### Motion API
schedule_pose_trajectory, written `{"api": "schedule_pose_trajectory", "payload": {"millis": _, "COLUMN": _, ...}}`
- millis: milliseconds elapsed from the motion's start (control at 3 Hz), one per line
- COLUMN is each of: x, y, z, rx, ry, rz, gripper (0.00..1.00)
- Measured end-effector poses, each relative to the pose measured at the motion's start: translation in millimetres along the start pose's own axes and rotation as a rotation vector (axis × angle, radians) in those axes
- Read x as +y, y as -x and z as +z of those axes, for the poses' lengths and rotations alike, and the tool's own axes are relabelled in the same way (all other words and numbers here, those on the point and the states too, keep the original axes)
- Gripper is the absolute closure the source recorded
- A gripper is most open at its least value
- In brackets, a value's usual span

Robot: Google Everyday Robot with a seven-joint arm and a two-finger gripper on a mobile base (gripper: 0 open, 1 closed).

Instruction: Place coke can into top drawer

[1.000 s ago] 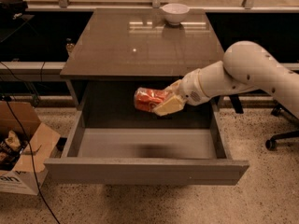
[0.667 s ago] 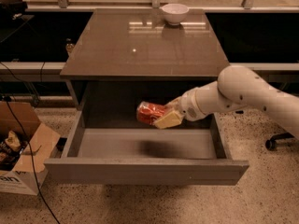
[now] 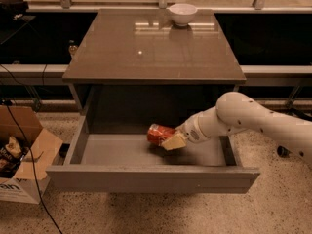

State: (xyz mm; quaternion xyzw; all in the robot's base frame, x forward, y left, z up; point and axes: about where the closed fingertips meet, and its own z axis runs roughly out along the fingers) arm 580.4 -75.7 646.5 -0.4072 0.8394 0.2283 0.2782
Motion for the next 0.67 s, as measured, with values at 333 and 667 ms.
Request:
{"api": "schedule_pose_trajectory", "payload": {"millis": 333, "x": -1.7, "y": -21.5, "z": 11.0, "rx": 0.06, "ry": -0.018, "rz": 0.039, "gripper": 0.21}}
{"api": "schedule_pose_trajectory", "payload": {"millis": 667, "x": -0.6, "y": -21.5, "z": 12.3, "rx": 0.06, "ry": -0.014, "rz": 0.04, "gripper": 0.0}}
